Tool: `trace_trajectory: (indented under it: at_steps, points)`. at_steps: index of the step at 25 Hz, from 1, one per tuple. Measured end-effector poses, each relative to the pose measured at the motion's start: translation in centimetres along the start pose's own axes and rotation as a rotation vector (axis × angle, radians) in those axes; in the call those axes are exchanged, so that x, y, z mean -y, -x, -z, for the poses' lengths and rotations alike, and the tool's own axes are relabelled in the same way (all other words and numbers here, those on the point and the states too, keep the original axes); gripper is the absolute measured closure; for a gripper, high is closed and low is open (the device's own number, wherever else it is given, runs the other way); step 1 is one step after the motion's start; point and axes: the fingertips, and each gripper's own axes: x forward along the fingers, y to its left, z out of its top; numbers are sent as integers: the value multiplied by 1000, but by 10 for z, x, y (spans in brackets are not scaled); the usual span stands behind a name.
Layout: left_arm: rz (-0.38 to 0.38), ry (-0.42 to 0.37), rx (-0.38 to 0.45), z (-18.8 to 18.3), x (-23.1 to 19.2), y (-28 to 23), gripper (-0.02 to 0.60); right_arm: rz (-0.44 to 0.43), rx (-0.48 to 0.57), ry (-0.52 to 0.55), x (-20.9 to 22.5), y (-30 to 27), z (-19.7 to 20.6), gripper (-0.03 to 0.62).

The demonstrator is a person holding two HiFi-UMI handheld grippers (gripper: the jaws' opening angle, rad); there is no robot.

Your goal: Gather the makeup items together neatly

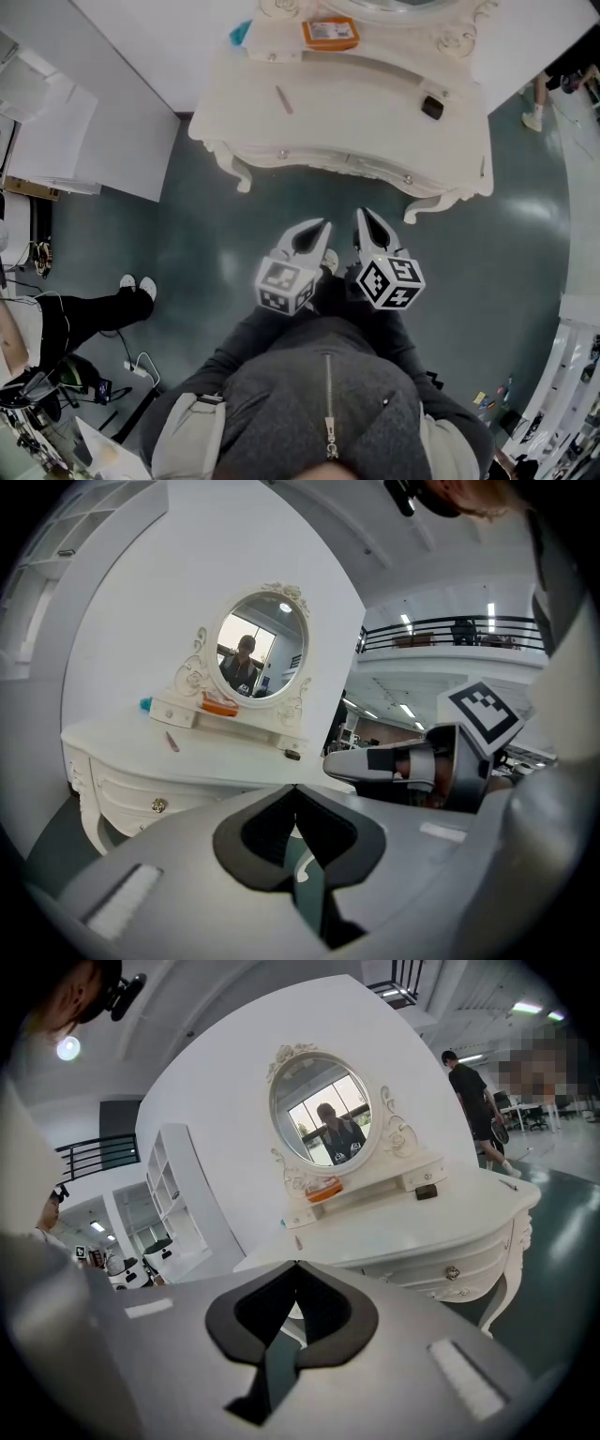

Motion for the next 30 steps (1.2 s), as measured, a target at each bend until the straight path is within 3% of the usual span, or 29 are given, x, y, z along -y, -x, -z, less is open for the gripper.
trace_trajectory:
  at_steps: [11,30]
  points:
    - [-6,-15,-16,-22,-17,-53,571,6,7,-16,40,-37,-36,591]
    - [-28,-22,-13,-29,-16,-96,571,-5,7,-62,86,-59,-51,591]
